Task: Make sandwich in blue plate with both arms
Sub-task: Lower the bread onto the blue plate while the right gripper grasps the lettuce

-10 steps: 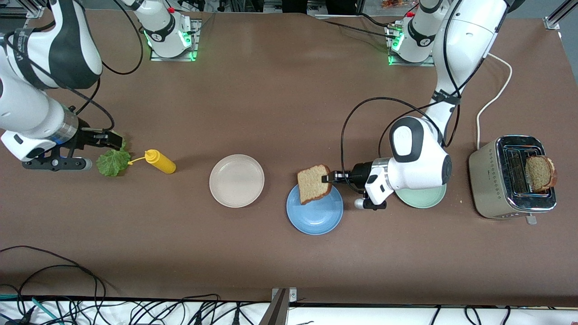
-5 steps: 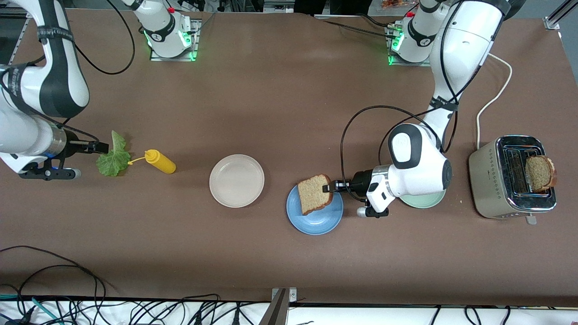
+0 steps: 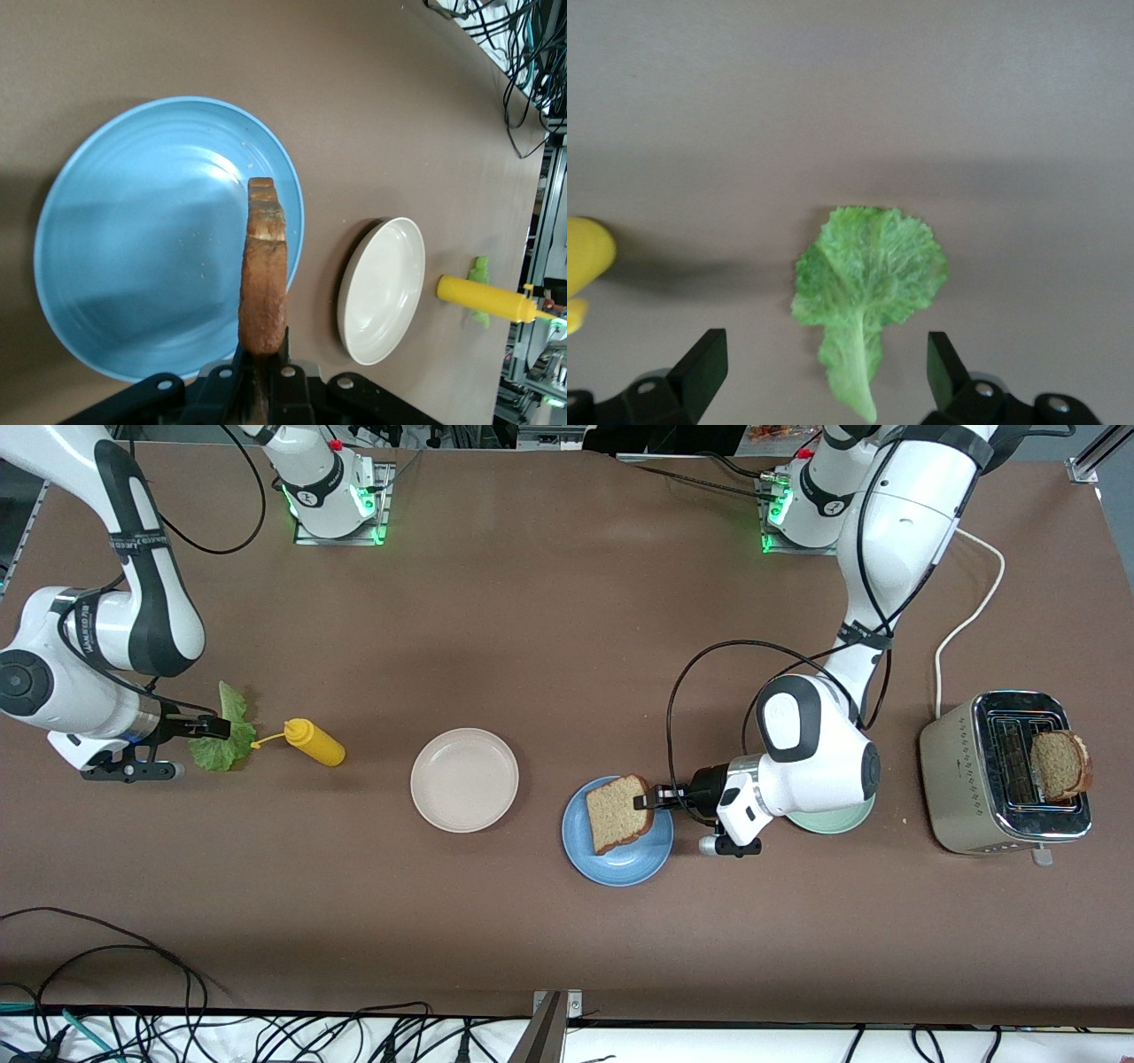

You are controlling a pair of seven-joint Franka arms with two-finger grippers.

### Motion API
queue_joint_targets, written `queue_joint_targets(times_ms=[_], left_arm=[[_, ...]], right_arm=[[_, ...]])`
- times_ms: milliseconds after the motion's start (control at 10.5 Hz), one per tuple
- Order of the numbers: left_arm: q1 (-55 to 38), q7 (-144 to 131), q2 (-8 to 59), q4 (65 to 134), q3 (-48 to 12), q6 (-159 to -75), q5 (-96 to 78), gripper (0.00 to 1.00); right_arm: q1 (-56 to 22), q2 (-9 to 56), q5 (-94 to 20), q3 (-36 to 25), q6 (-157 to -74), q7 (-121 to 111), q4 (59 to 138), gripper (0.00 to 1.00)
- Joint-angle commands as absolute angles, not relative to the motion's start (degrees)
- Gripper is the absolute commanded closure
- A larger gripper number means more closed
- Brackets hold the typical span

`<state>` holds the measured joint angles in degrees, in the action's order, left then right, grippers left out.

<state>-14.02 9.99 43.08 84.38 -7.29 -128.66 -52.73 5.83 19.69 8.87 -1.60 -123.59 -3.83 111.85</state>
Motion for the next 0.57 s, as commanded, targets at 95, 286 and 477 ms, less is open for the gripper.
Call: queue_joint_targets(times_ms=[95, 286, 477], left_arm=[[-14.85, 14.85, 45.09, 82.62, -6.42, -129.81, -54.76, 1.0], [-14.94, 14.94, 45.7, 82.62, -6.5, -129.81, -55.1, 0.98], [-15.55, 15.12, 46.4, 82.62, -6.5, -129.9, -55.11, 0.82]], right_arm=[[9.05, 24.24, 9.23, -1.32, -129.89, -8.0, 113.82, 0.0], [9.84, 26.71, 8.88, -1.32, -130.61, -9.05, 114.08, 0.0], [10.8, 27.59, 8.7, -1.23, -130.25, -10.02, 115.92, 0.0]])
